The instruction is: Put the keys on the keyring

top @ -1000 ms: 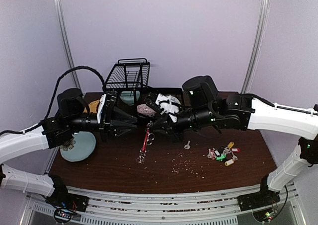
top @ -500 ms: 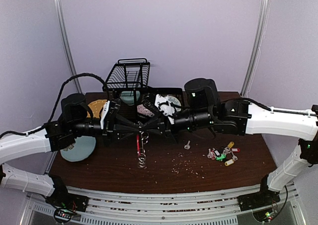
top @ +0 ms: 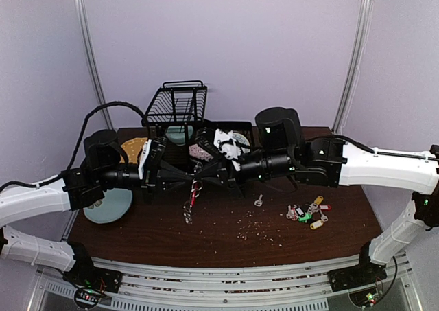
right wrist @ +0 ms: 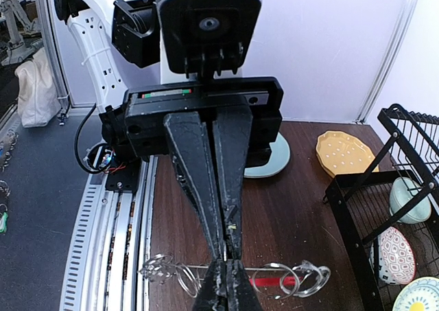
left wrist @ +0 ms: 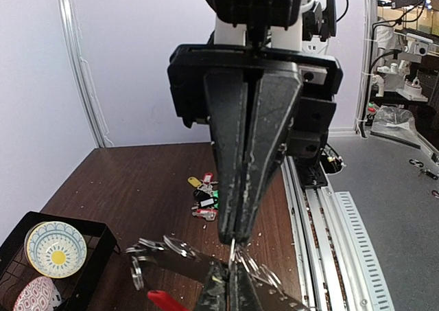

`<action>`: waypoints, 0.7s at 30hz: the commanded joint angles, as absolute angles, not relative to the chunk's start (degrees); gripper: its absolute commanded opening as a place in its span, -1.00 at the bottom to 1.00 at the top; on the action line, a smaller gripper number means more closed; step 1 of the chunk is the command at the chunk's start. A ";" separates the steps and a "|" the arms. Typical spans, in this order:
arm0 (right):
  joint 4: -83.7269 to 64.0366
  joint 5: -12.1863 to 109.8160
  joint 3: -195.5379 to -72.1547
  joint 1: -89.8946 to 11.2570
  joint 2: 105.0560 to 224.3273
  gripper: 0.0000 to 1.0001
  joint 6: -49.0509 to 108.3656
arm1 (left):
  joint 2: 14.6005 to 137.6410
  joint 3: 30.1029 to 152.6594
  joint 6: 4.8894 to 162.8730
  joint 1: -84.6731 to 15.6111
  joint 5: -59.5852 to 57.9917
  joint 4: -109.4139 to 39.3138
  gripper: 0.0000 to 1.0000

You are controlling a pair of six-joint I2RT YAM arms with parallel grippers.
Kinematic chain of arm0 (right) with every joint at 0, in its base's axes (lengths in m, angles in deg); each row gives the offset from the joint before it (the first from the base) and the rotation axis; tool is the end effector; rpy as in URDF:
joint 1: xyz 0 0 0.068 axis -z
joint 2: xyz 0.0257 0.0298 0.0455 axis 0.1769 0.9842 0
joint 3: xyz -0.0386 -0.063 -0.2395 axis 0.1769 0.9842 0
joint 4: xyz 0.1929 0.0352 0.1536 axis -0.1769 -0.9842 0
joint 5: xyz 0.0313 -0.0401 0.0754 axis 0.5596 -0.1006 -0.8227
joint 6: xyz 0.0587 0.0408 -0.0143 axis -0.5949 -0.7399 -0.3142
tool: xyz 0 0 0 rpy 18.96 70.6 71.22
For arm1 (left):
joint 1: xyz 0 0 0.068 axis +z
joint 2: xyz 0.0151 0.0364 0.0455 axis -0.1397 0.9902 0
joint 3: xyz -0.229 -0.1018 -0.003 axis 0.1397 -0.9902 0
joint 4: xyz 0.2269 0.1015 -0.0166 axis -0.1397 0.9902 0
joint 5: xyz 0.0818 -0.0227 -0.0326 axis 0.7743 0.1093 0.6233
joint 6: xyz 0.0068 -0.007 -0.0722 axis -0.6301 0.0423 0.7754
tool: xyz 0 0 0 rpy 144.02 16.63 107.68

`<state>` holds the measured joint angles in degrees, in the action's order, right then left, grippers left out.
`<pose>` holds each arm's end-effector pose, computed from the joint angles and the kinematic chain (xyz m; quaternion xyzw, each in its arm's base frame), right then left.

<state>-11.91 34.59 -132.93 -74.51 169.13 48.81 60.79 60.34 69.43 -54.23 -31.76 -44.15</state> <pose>0.1387 0.3403 0.3389 -0.5703 0.5319 0.4003 0.4813 0.1512 -0.2130 0.2876 0.4955 0.5538 -0.4637 0.4825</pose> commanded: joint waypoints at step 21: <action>3.77 31.39 -121.39 -75.51 160.57 -0.21 48.70 | 43.56 53.08 44.52 -58.18 -25.43 -49.06 -1.00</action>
<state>0.25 33.74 -120.32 -74.83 160.58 49.55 46.17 53.69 55.68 -56.41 -25.14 -46.88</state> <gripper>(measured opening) 0.397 0.005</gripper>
